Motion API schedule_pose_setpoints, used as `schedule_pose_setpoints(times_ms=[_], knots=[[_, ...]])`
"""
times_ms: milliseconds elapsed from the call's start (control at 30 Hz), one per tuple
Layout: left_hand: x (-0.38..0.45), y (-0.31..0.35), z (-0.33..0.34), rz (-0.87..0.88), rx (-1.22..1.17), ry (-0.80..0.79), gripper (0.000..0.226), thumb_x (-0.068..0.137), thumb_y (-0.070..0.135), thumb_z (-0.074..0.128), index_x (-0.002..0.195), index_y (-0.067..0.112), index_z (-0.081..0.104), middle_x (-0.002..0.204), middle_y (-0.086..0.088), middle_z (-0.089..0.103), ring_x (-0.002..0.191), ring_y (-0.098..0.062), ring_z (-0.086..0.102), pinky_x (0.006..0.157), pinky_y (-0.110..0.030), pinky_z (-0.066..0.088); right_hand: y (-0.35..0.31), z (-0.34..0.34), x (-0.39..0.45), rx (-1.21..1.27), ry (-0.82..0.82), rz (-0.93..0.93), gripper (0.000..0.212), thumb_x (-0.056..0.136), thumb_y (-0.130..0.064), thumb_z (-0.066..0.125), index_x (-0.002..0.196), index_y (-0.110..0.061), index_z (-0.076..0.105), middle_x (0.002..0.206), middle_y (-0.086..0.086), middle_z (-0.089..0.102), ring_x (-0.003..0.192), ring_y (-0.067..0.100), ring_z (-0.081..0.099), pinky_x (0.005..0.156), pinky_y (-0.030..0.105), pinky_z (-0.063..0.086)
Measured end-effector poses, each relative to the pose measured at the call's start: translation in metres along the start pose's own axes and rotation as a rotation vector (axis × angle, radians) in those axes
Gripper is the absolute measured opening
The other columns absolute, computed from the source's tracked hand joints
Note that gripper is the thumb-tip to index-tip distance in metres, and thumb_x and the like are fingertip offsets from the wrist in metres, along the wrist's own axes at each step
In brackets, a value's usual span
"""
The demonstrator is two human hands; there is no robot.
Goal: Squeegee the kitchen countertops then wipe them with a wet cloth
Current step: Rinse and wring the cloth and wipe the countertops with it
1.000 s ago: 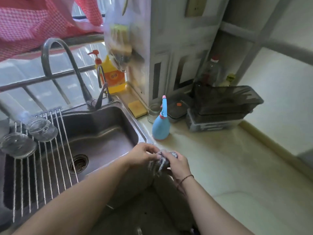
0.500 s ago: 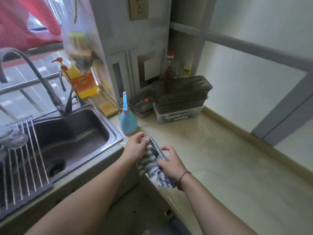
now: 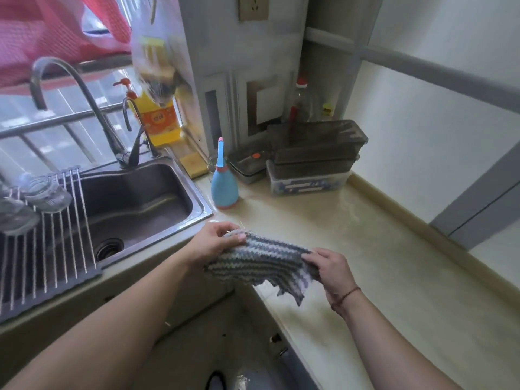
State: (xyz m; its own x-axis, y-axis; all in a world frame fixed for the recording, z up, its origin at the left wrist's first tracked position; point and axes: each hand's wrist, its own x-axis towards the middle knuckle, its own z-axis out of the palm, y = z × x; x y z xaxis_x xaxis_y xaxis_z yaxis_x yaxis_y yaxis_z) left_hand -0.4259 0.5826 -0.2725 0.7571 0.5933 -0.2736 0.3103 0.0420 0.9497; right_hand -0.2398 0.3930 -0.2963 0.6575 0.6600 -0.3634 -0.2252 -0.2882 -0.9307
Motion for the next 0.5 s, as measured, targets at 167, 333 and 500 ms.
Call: schedule_pose_setpoints(times_ms=[167, 333, 500], knots=[[0.001, -0.032, -0.029, -0.107, -0.1, -0.002, 0.023, 0.069, 0.032, 0.08, 0.08, 0.017, 0.067, 0.079, -0.007, 0.062, 0.073, -0.021, 0.058, 0.064, -0.027, 0.045, -0.007, 0.02, 0.042, -0.298, 0.045, -0.098, 0.011, 0.08, 0.0, 0.071, 0.087, -0.007, 0.073, 0.077, 0.003, 0.068, 0.071, 0.012, 0.061, 0.061, 0.013, 0.047], [0.039, -0.014, -0.063, 0.028, -0.093, 0.314, 0.009, 0.08, 0.004, 0.074, 0.085, 0.005, 0.067, 0.069, 0.001, 0.067, 0.062, -0.009, 0.063, 0.055, -0.018, 0.05, -0.058, 0.07, 0.114, -0.473, 0.102, -0.257, 0.021, 0.079, -0.006, 0.069, 0.082, -0.027, 0.07, 0.078, -0.005, 0.068, 0.077, 0.014, 0.063, 0.071, 0.024, 0.047], [0.077, -0.022, -0.067, 0.137, 0.026, 0.549, 0.013, 0.075, 0.002, 0.077, 0.08, 0.013, 0.073, 0.081, -0.006, 0.071, 0.07, -0.009, 0.063, 0.069, -0.021, 0.055, -0.069, 0.101, 0.185, -0.553, 0.091, -0.425, 0.021, 0.08, -0.004, 0.066, 0.091, -0.018, 0.075, 0.082, -0.003, 0.069, 0.081, 0.017, 0.066, 0.078, 0.027, 0.051]])
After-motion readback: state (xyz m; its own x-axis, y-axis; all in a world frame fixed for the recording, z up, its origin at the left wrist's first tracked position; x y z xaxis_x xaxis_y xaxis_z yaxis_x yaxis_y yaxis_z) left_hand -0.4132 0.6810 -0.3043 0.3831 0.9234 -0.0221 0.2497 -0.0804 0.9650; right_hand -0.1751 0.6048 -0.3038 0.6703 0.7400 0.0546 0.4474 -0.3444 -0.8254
